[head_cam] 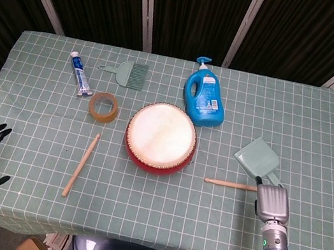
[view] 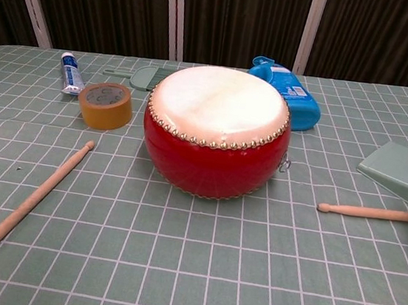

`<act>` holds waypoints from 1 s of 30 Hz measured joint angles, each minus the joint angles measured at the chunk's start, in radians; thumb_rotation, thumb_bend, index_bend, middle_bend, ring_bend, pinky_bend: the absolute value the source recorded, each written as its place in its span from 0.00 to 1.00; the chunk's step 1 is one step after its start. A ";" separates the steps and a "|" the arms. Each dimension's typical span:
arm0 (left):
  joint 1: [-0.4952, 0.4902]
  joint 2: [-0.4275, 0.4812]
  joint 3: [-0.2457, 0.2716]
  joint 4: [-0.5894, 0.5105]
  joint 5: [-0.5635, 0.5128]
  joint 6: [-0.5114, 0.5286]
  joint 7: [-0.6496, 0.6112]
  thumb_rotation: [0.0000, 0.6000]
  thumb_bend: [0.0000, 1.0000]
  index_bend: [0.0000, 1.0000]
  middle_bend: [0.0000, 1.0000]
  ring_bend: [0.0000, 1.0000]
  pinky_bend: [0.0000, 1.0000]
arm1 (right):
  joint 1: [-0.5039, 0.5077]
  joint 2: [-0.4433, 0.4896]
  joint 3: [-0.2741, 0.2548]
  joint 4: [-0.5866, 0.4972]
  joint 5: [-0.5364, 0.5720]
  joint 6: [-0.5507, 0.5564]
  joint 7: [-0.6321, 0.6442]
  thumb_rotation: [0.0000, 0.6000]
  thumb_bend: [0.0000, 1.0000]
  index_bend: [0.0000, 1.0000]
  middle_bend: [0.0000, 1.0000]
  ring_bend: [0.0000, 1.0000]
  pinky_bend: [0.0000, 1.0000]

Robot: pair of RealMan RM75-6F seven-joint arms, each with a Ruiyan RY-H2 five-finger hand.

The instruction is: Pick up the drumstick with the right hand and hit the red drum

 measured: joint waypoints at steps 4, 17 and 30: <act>0.002 0.000 0.000 0.000 0.002 0.004 -0.002 1.00 0.07 0.00 0.00 0.00 0.02 | -0.012 0.013 0.003 -0.004 -0.070 0.024 0.050 1.00 0.47 0.02 0.31 0.38 0.45; 0.013 0.007 0.004 0.001 0.020 0.031 -0.005 1.00 0.07 0.00 0.00 0.00 0.02 | -0.118 0.126 -0.040 0.001 -0.418 0.115 0.372 1.00 0.31 0.00 0.00 0.00 0.07; 0.040 0.017 0.006 0.015 0.017 0.069 0.035 1.00 0.07 0.00 0.00 0.00 0.00 | -0.313 0.199 -0.143 0.206 -0.702 0.311 0.672 1.00 0.28 0.00 0.00 0.00 0.00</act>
